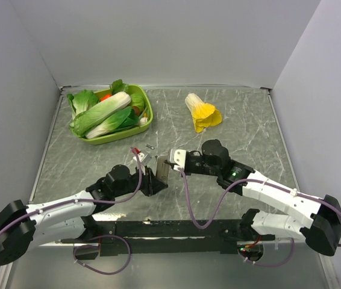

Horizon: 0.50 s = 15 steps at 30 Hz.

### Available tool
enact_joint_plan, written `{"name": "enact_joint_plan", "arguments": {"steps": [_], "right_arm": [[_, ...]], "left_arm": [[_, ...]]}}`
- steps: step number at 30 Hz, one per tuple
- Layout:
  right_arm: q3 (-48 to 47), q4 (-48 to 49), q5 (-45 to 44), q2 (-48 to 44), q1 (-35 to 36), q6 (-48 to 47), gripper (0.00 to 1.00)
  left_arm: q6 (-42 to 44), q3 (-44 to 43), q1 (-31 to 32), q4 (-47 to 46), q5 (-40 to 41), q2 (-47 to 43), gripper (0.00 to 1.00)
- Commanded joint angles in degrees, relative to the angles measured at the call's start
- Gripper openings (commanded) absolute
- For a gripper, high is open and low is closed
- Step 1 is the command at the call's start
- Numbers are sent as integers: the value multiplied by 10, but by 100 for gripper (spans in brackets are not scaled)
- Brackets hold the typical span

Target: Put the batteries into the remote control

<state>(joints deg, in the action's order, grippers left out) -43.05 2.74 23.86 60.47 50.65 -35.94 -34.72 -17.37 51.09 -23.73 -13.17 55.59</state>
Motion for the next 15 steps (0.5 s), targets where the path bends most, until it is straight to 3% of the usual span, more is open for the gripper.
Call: {"name": "enact_joint_plan", "arguments": {"steps": [1, 15], "right_arm": [[9, 22, 11, 2, -19, 40, 0], [72, 38, -79, -14, -57, 195, 0]], "left_arm": [[5, -36, 1, -21, 13, 22, 1], [-23, -79, 1, 37, 60, 126, 1]]}}
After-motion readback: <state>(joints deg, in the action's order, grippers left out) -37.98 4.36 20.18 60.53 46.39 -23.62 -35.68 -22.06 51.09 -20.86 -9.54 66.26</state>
